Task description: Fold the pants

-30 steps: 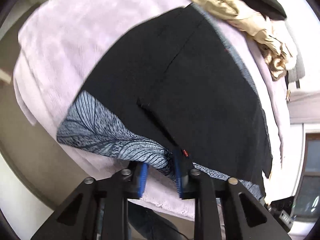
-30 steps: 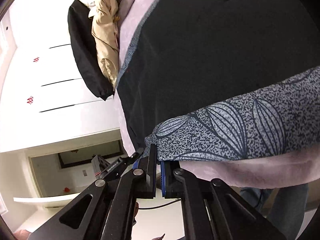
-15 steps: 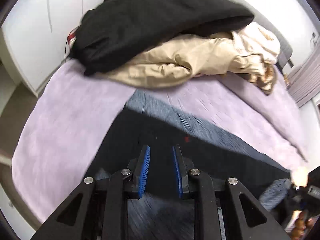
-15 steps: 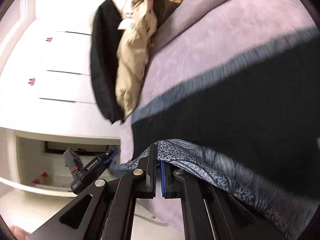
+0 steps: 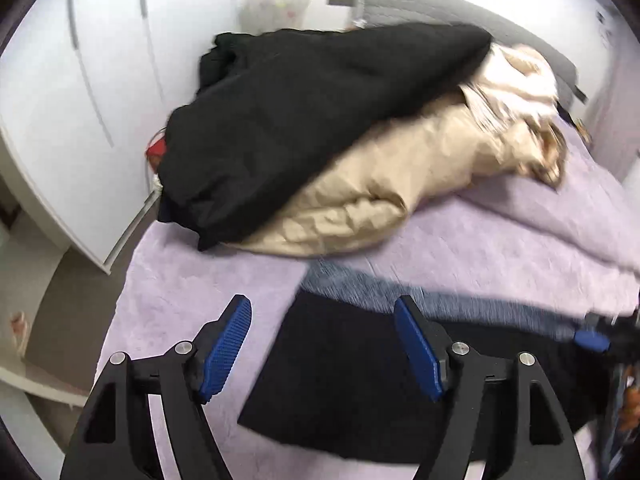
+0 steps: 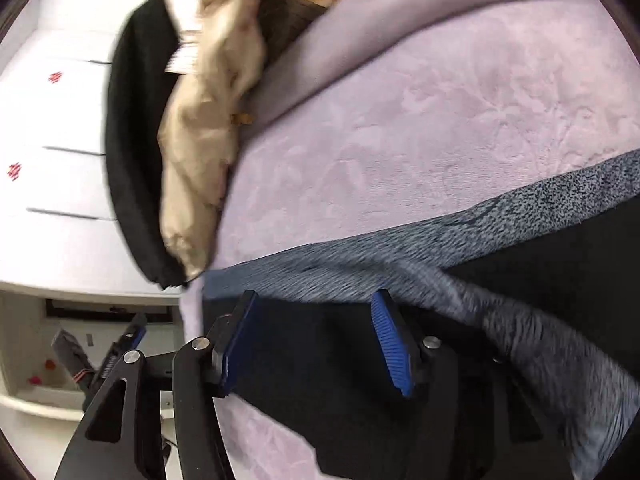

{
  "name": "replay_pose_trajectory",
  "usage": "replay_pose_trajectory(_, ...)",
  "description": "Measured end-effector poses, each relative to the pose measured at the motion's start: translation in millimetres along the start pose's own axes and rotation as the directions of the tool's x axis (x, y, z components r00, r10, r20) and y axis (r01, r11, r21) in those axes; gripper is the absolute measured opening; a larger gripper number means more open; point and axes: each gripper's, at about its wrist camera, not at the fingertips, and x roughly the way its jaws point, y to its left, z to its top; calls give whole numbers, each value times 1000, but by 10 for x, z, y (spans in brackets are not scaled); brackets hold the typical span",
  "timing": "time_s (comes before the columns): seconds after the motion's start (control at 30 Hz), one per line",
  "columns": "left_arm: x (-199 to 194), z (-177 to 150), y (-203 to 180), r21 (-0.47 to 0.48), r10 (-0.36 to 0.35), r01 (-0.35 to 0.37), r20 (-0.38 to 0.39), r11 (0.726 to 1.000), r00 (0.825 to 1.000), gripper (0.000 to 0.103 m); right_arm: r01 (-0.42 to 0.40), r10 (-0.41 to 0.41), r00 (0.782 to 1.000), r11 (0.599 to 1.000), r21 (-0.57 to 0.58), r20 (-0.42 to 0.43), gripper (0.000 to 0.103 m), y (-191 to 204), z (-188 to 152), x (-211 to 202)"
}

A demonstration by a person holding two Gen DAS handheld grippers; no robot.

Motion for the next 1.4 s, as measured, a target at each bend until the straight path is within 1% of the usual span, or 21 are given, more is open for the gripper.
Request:
replay_pose_trajectory(0.1, 316, -202, -200, 56, -14, 20, -100, 998, 995, 75, 14, -15, 999, 999, -36, -41, 63, 79, -114, 70)
replay_pose_trajectory(0.17, 621, -304, -360, 62, -3, 13, -152, 998, 988, 75, 86, -90, 993, 995, -49, -75, 63, -2, -144, 222)
replay_pose_trajectory(0.2, 828, -354, -403, 63, 30, -19, -176, 998, 984, 75, 145, -149, 986, 988, -45, -82, 63, -68, -138, 322)
replay_pose_trajectory(0.23, 952, -395, -424, 65, 48, -37, -191, 997, 980, 75, 180, -182, 981, 983, -37, -73, 61, -123, -125, 374)
replay_pose_trajectory(0.27, 1024, -413, -428, 62, 59, -48, -195, 997, 979, 78, 194, -195, 980, 981, -28, -49, 57, -157, -103, 360)
replay_pose_trajectory(0.3, 1057, -403, -427, 62, 82, -72, -191, 996, 978, 81, 211, -211, 977, 978, -12, -19, 57, -188, -80, 317)
replay_pose_trajectory(0.33, 1042, -377, -429, 64, 86, -75, -197, 995, 977, 81, 231, -231, 973, 973, 15, 14, 57, -215, -70, 209)
replay_pose_trajectory(0.37, 999, -354, -433, 67, 88, -76, -204, 995, 975, 81, 219, -221, 974, 975, 41, 42, 58, -242, -83, 47)
replay_pose_trajectory(0.43, 864, -336, -489, 103, 82, -61, -213, 993, 974, 81, 147, -150, 987, 987, 63, 56, 58, -289, -171, -297)
replay_pose_trajectory(0.5, 693, -361, -631, 164, 67, -33, -208, 986, 976, 81, 126, -132, 988, 990, 70, 83, 59, -346, -341, -689)
replay_pose_trajectory(0.57, 530, -416, -881, 222, 28, 21, -216, 975, 976, 81, 152, -163, 979, 984, 97, 120, 61, -447, -548, -1039)
replay_pose_trajectory(0.63, 379, -504, -1236, 260, -45, 110, -242, 959, 969, 81, 163, -191, 968, 971, 173, 160, 61, -654, -793, -1391)
replay_pose_trajectory(0.7, 279, -609, -1635, 283, -125, 208, -285, 936, 950, 81, 185, -246, 950, 939, 291, 191, 61, -1047, -1137, -1793)
replay_pose_trajectory(0.8, 181, -823, -2329, 288, -238, 351, -362, 891, 901, 81, 211, -315, 929, 883, 420, 195, 61, -1514, -1558, -2173)
replay_pose_trajectory(0.9, 147, -1065, -3026, 300, -287, 434, -427, 849, 857, 81, 219, -348, 923, 826, 519, 164, 61, -1996, -1996, -2498)
replay_pose_trajectory(1.0, 177, -1291, -3574, 328, -279, 457, -467, 827, 839, 81, 216, -337, 934, 796, 566, 118, 61, -2321, -2297, -2649)
replay_pose_trajectory(1.07, 203, -1410, -3853, 335, -275, 472, -494, 815, 825, 81, 173, -283, 953, 799, 577, 105, 61, -2489, -2473, -2708)
replay_pose_trajectory(1.13, 212, -1493, -4078, 362, -262, 474, -500, 803, 826, 81, 144, -235, 969, 795, 590, 80, 61, -2604, -2566, -2684)
replay_pose_trajectory(1.2, 208, -1531, -4225, 366, -267, 484, -505, 795, 821, 81, 90, -168, 983, 791, 605, 73, 61, -2724, -2651, -2646)
replay_pose_trajectory(1.33, 234, -1632, -4353, 363, -261, 492, -528, 791, 808, 81, 12, -93, 990, 792, 611, 102, 61, -2843, -2728, -2631)
replay_pose_trajectory(1.4, 227, -1683, -4379, 364, -267, 508, -541, 781, 798, 81, -7, -71, 992, 787, 616, 102, 61, -2908, -2735, -2584)
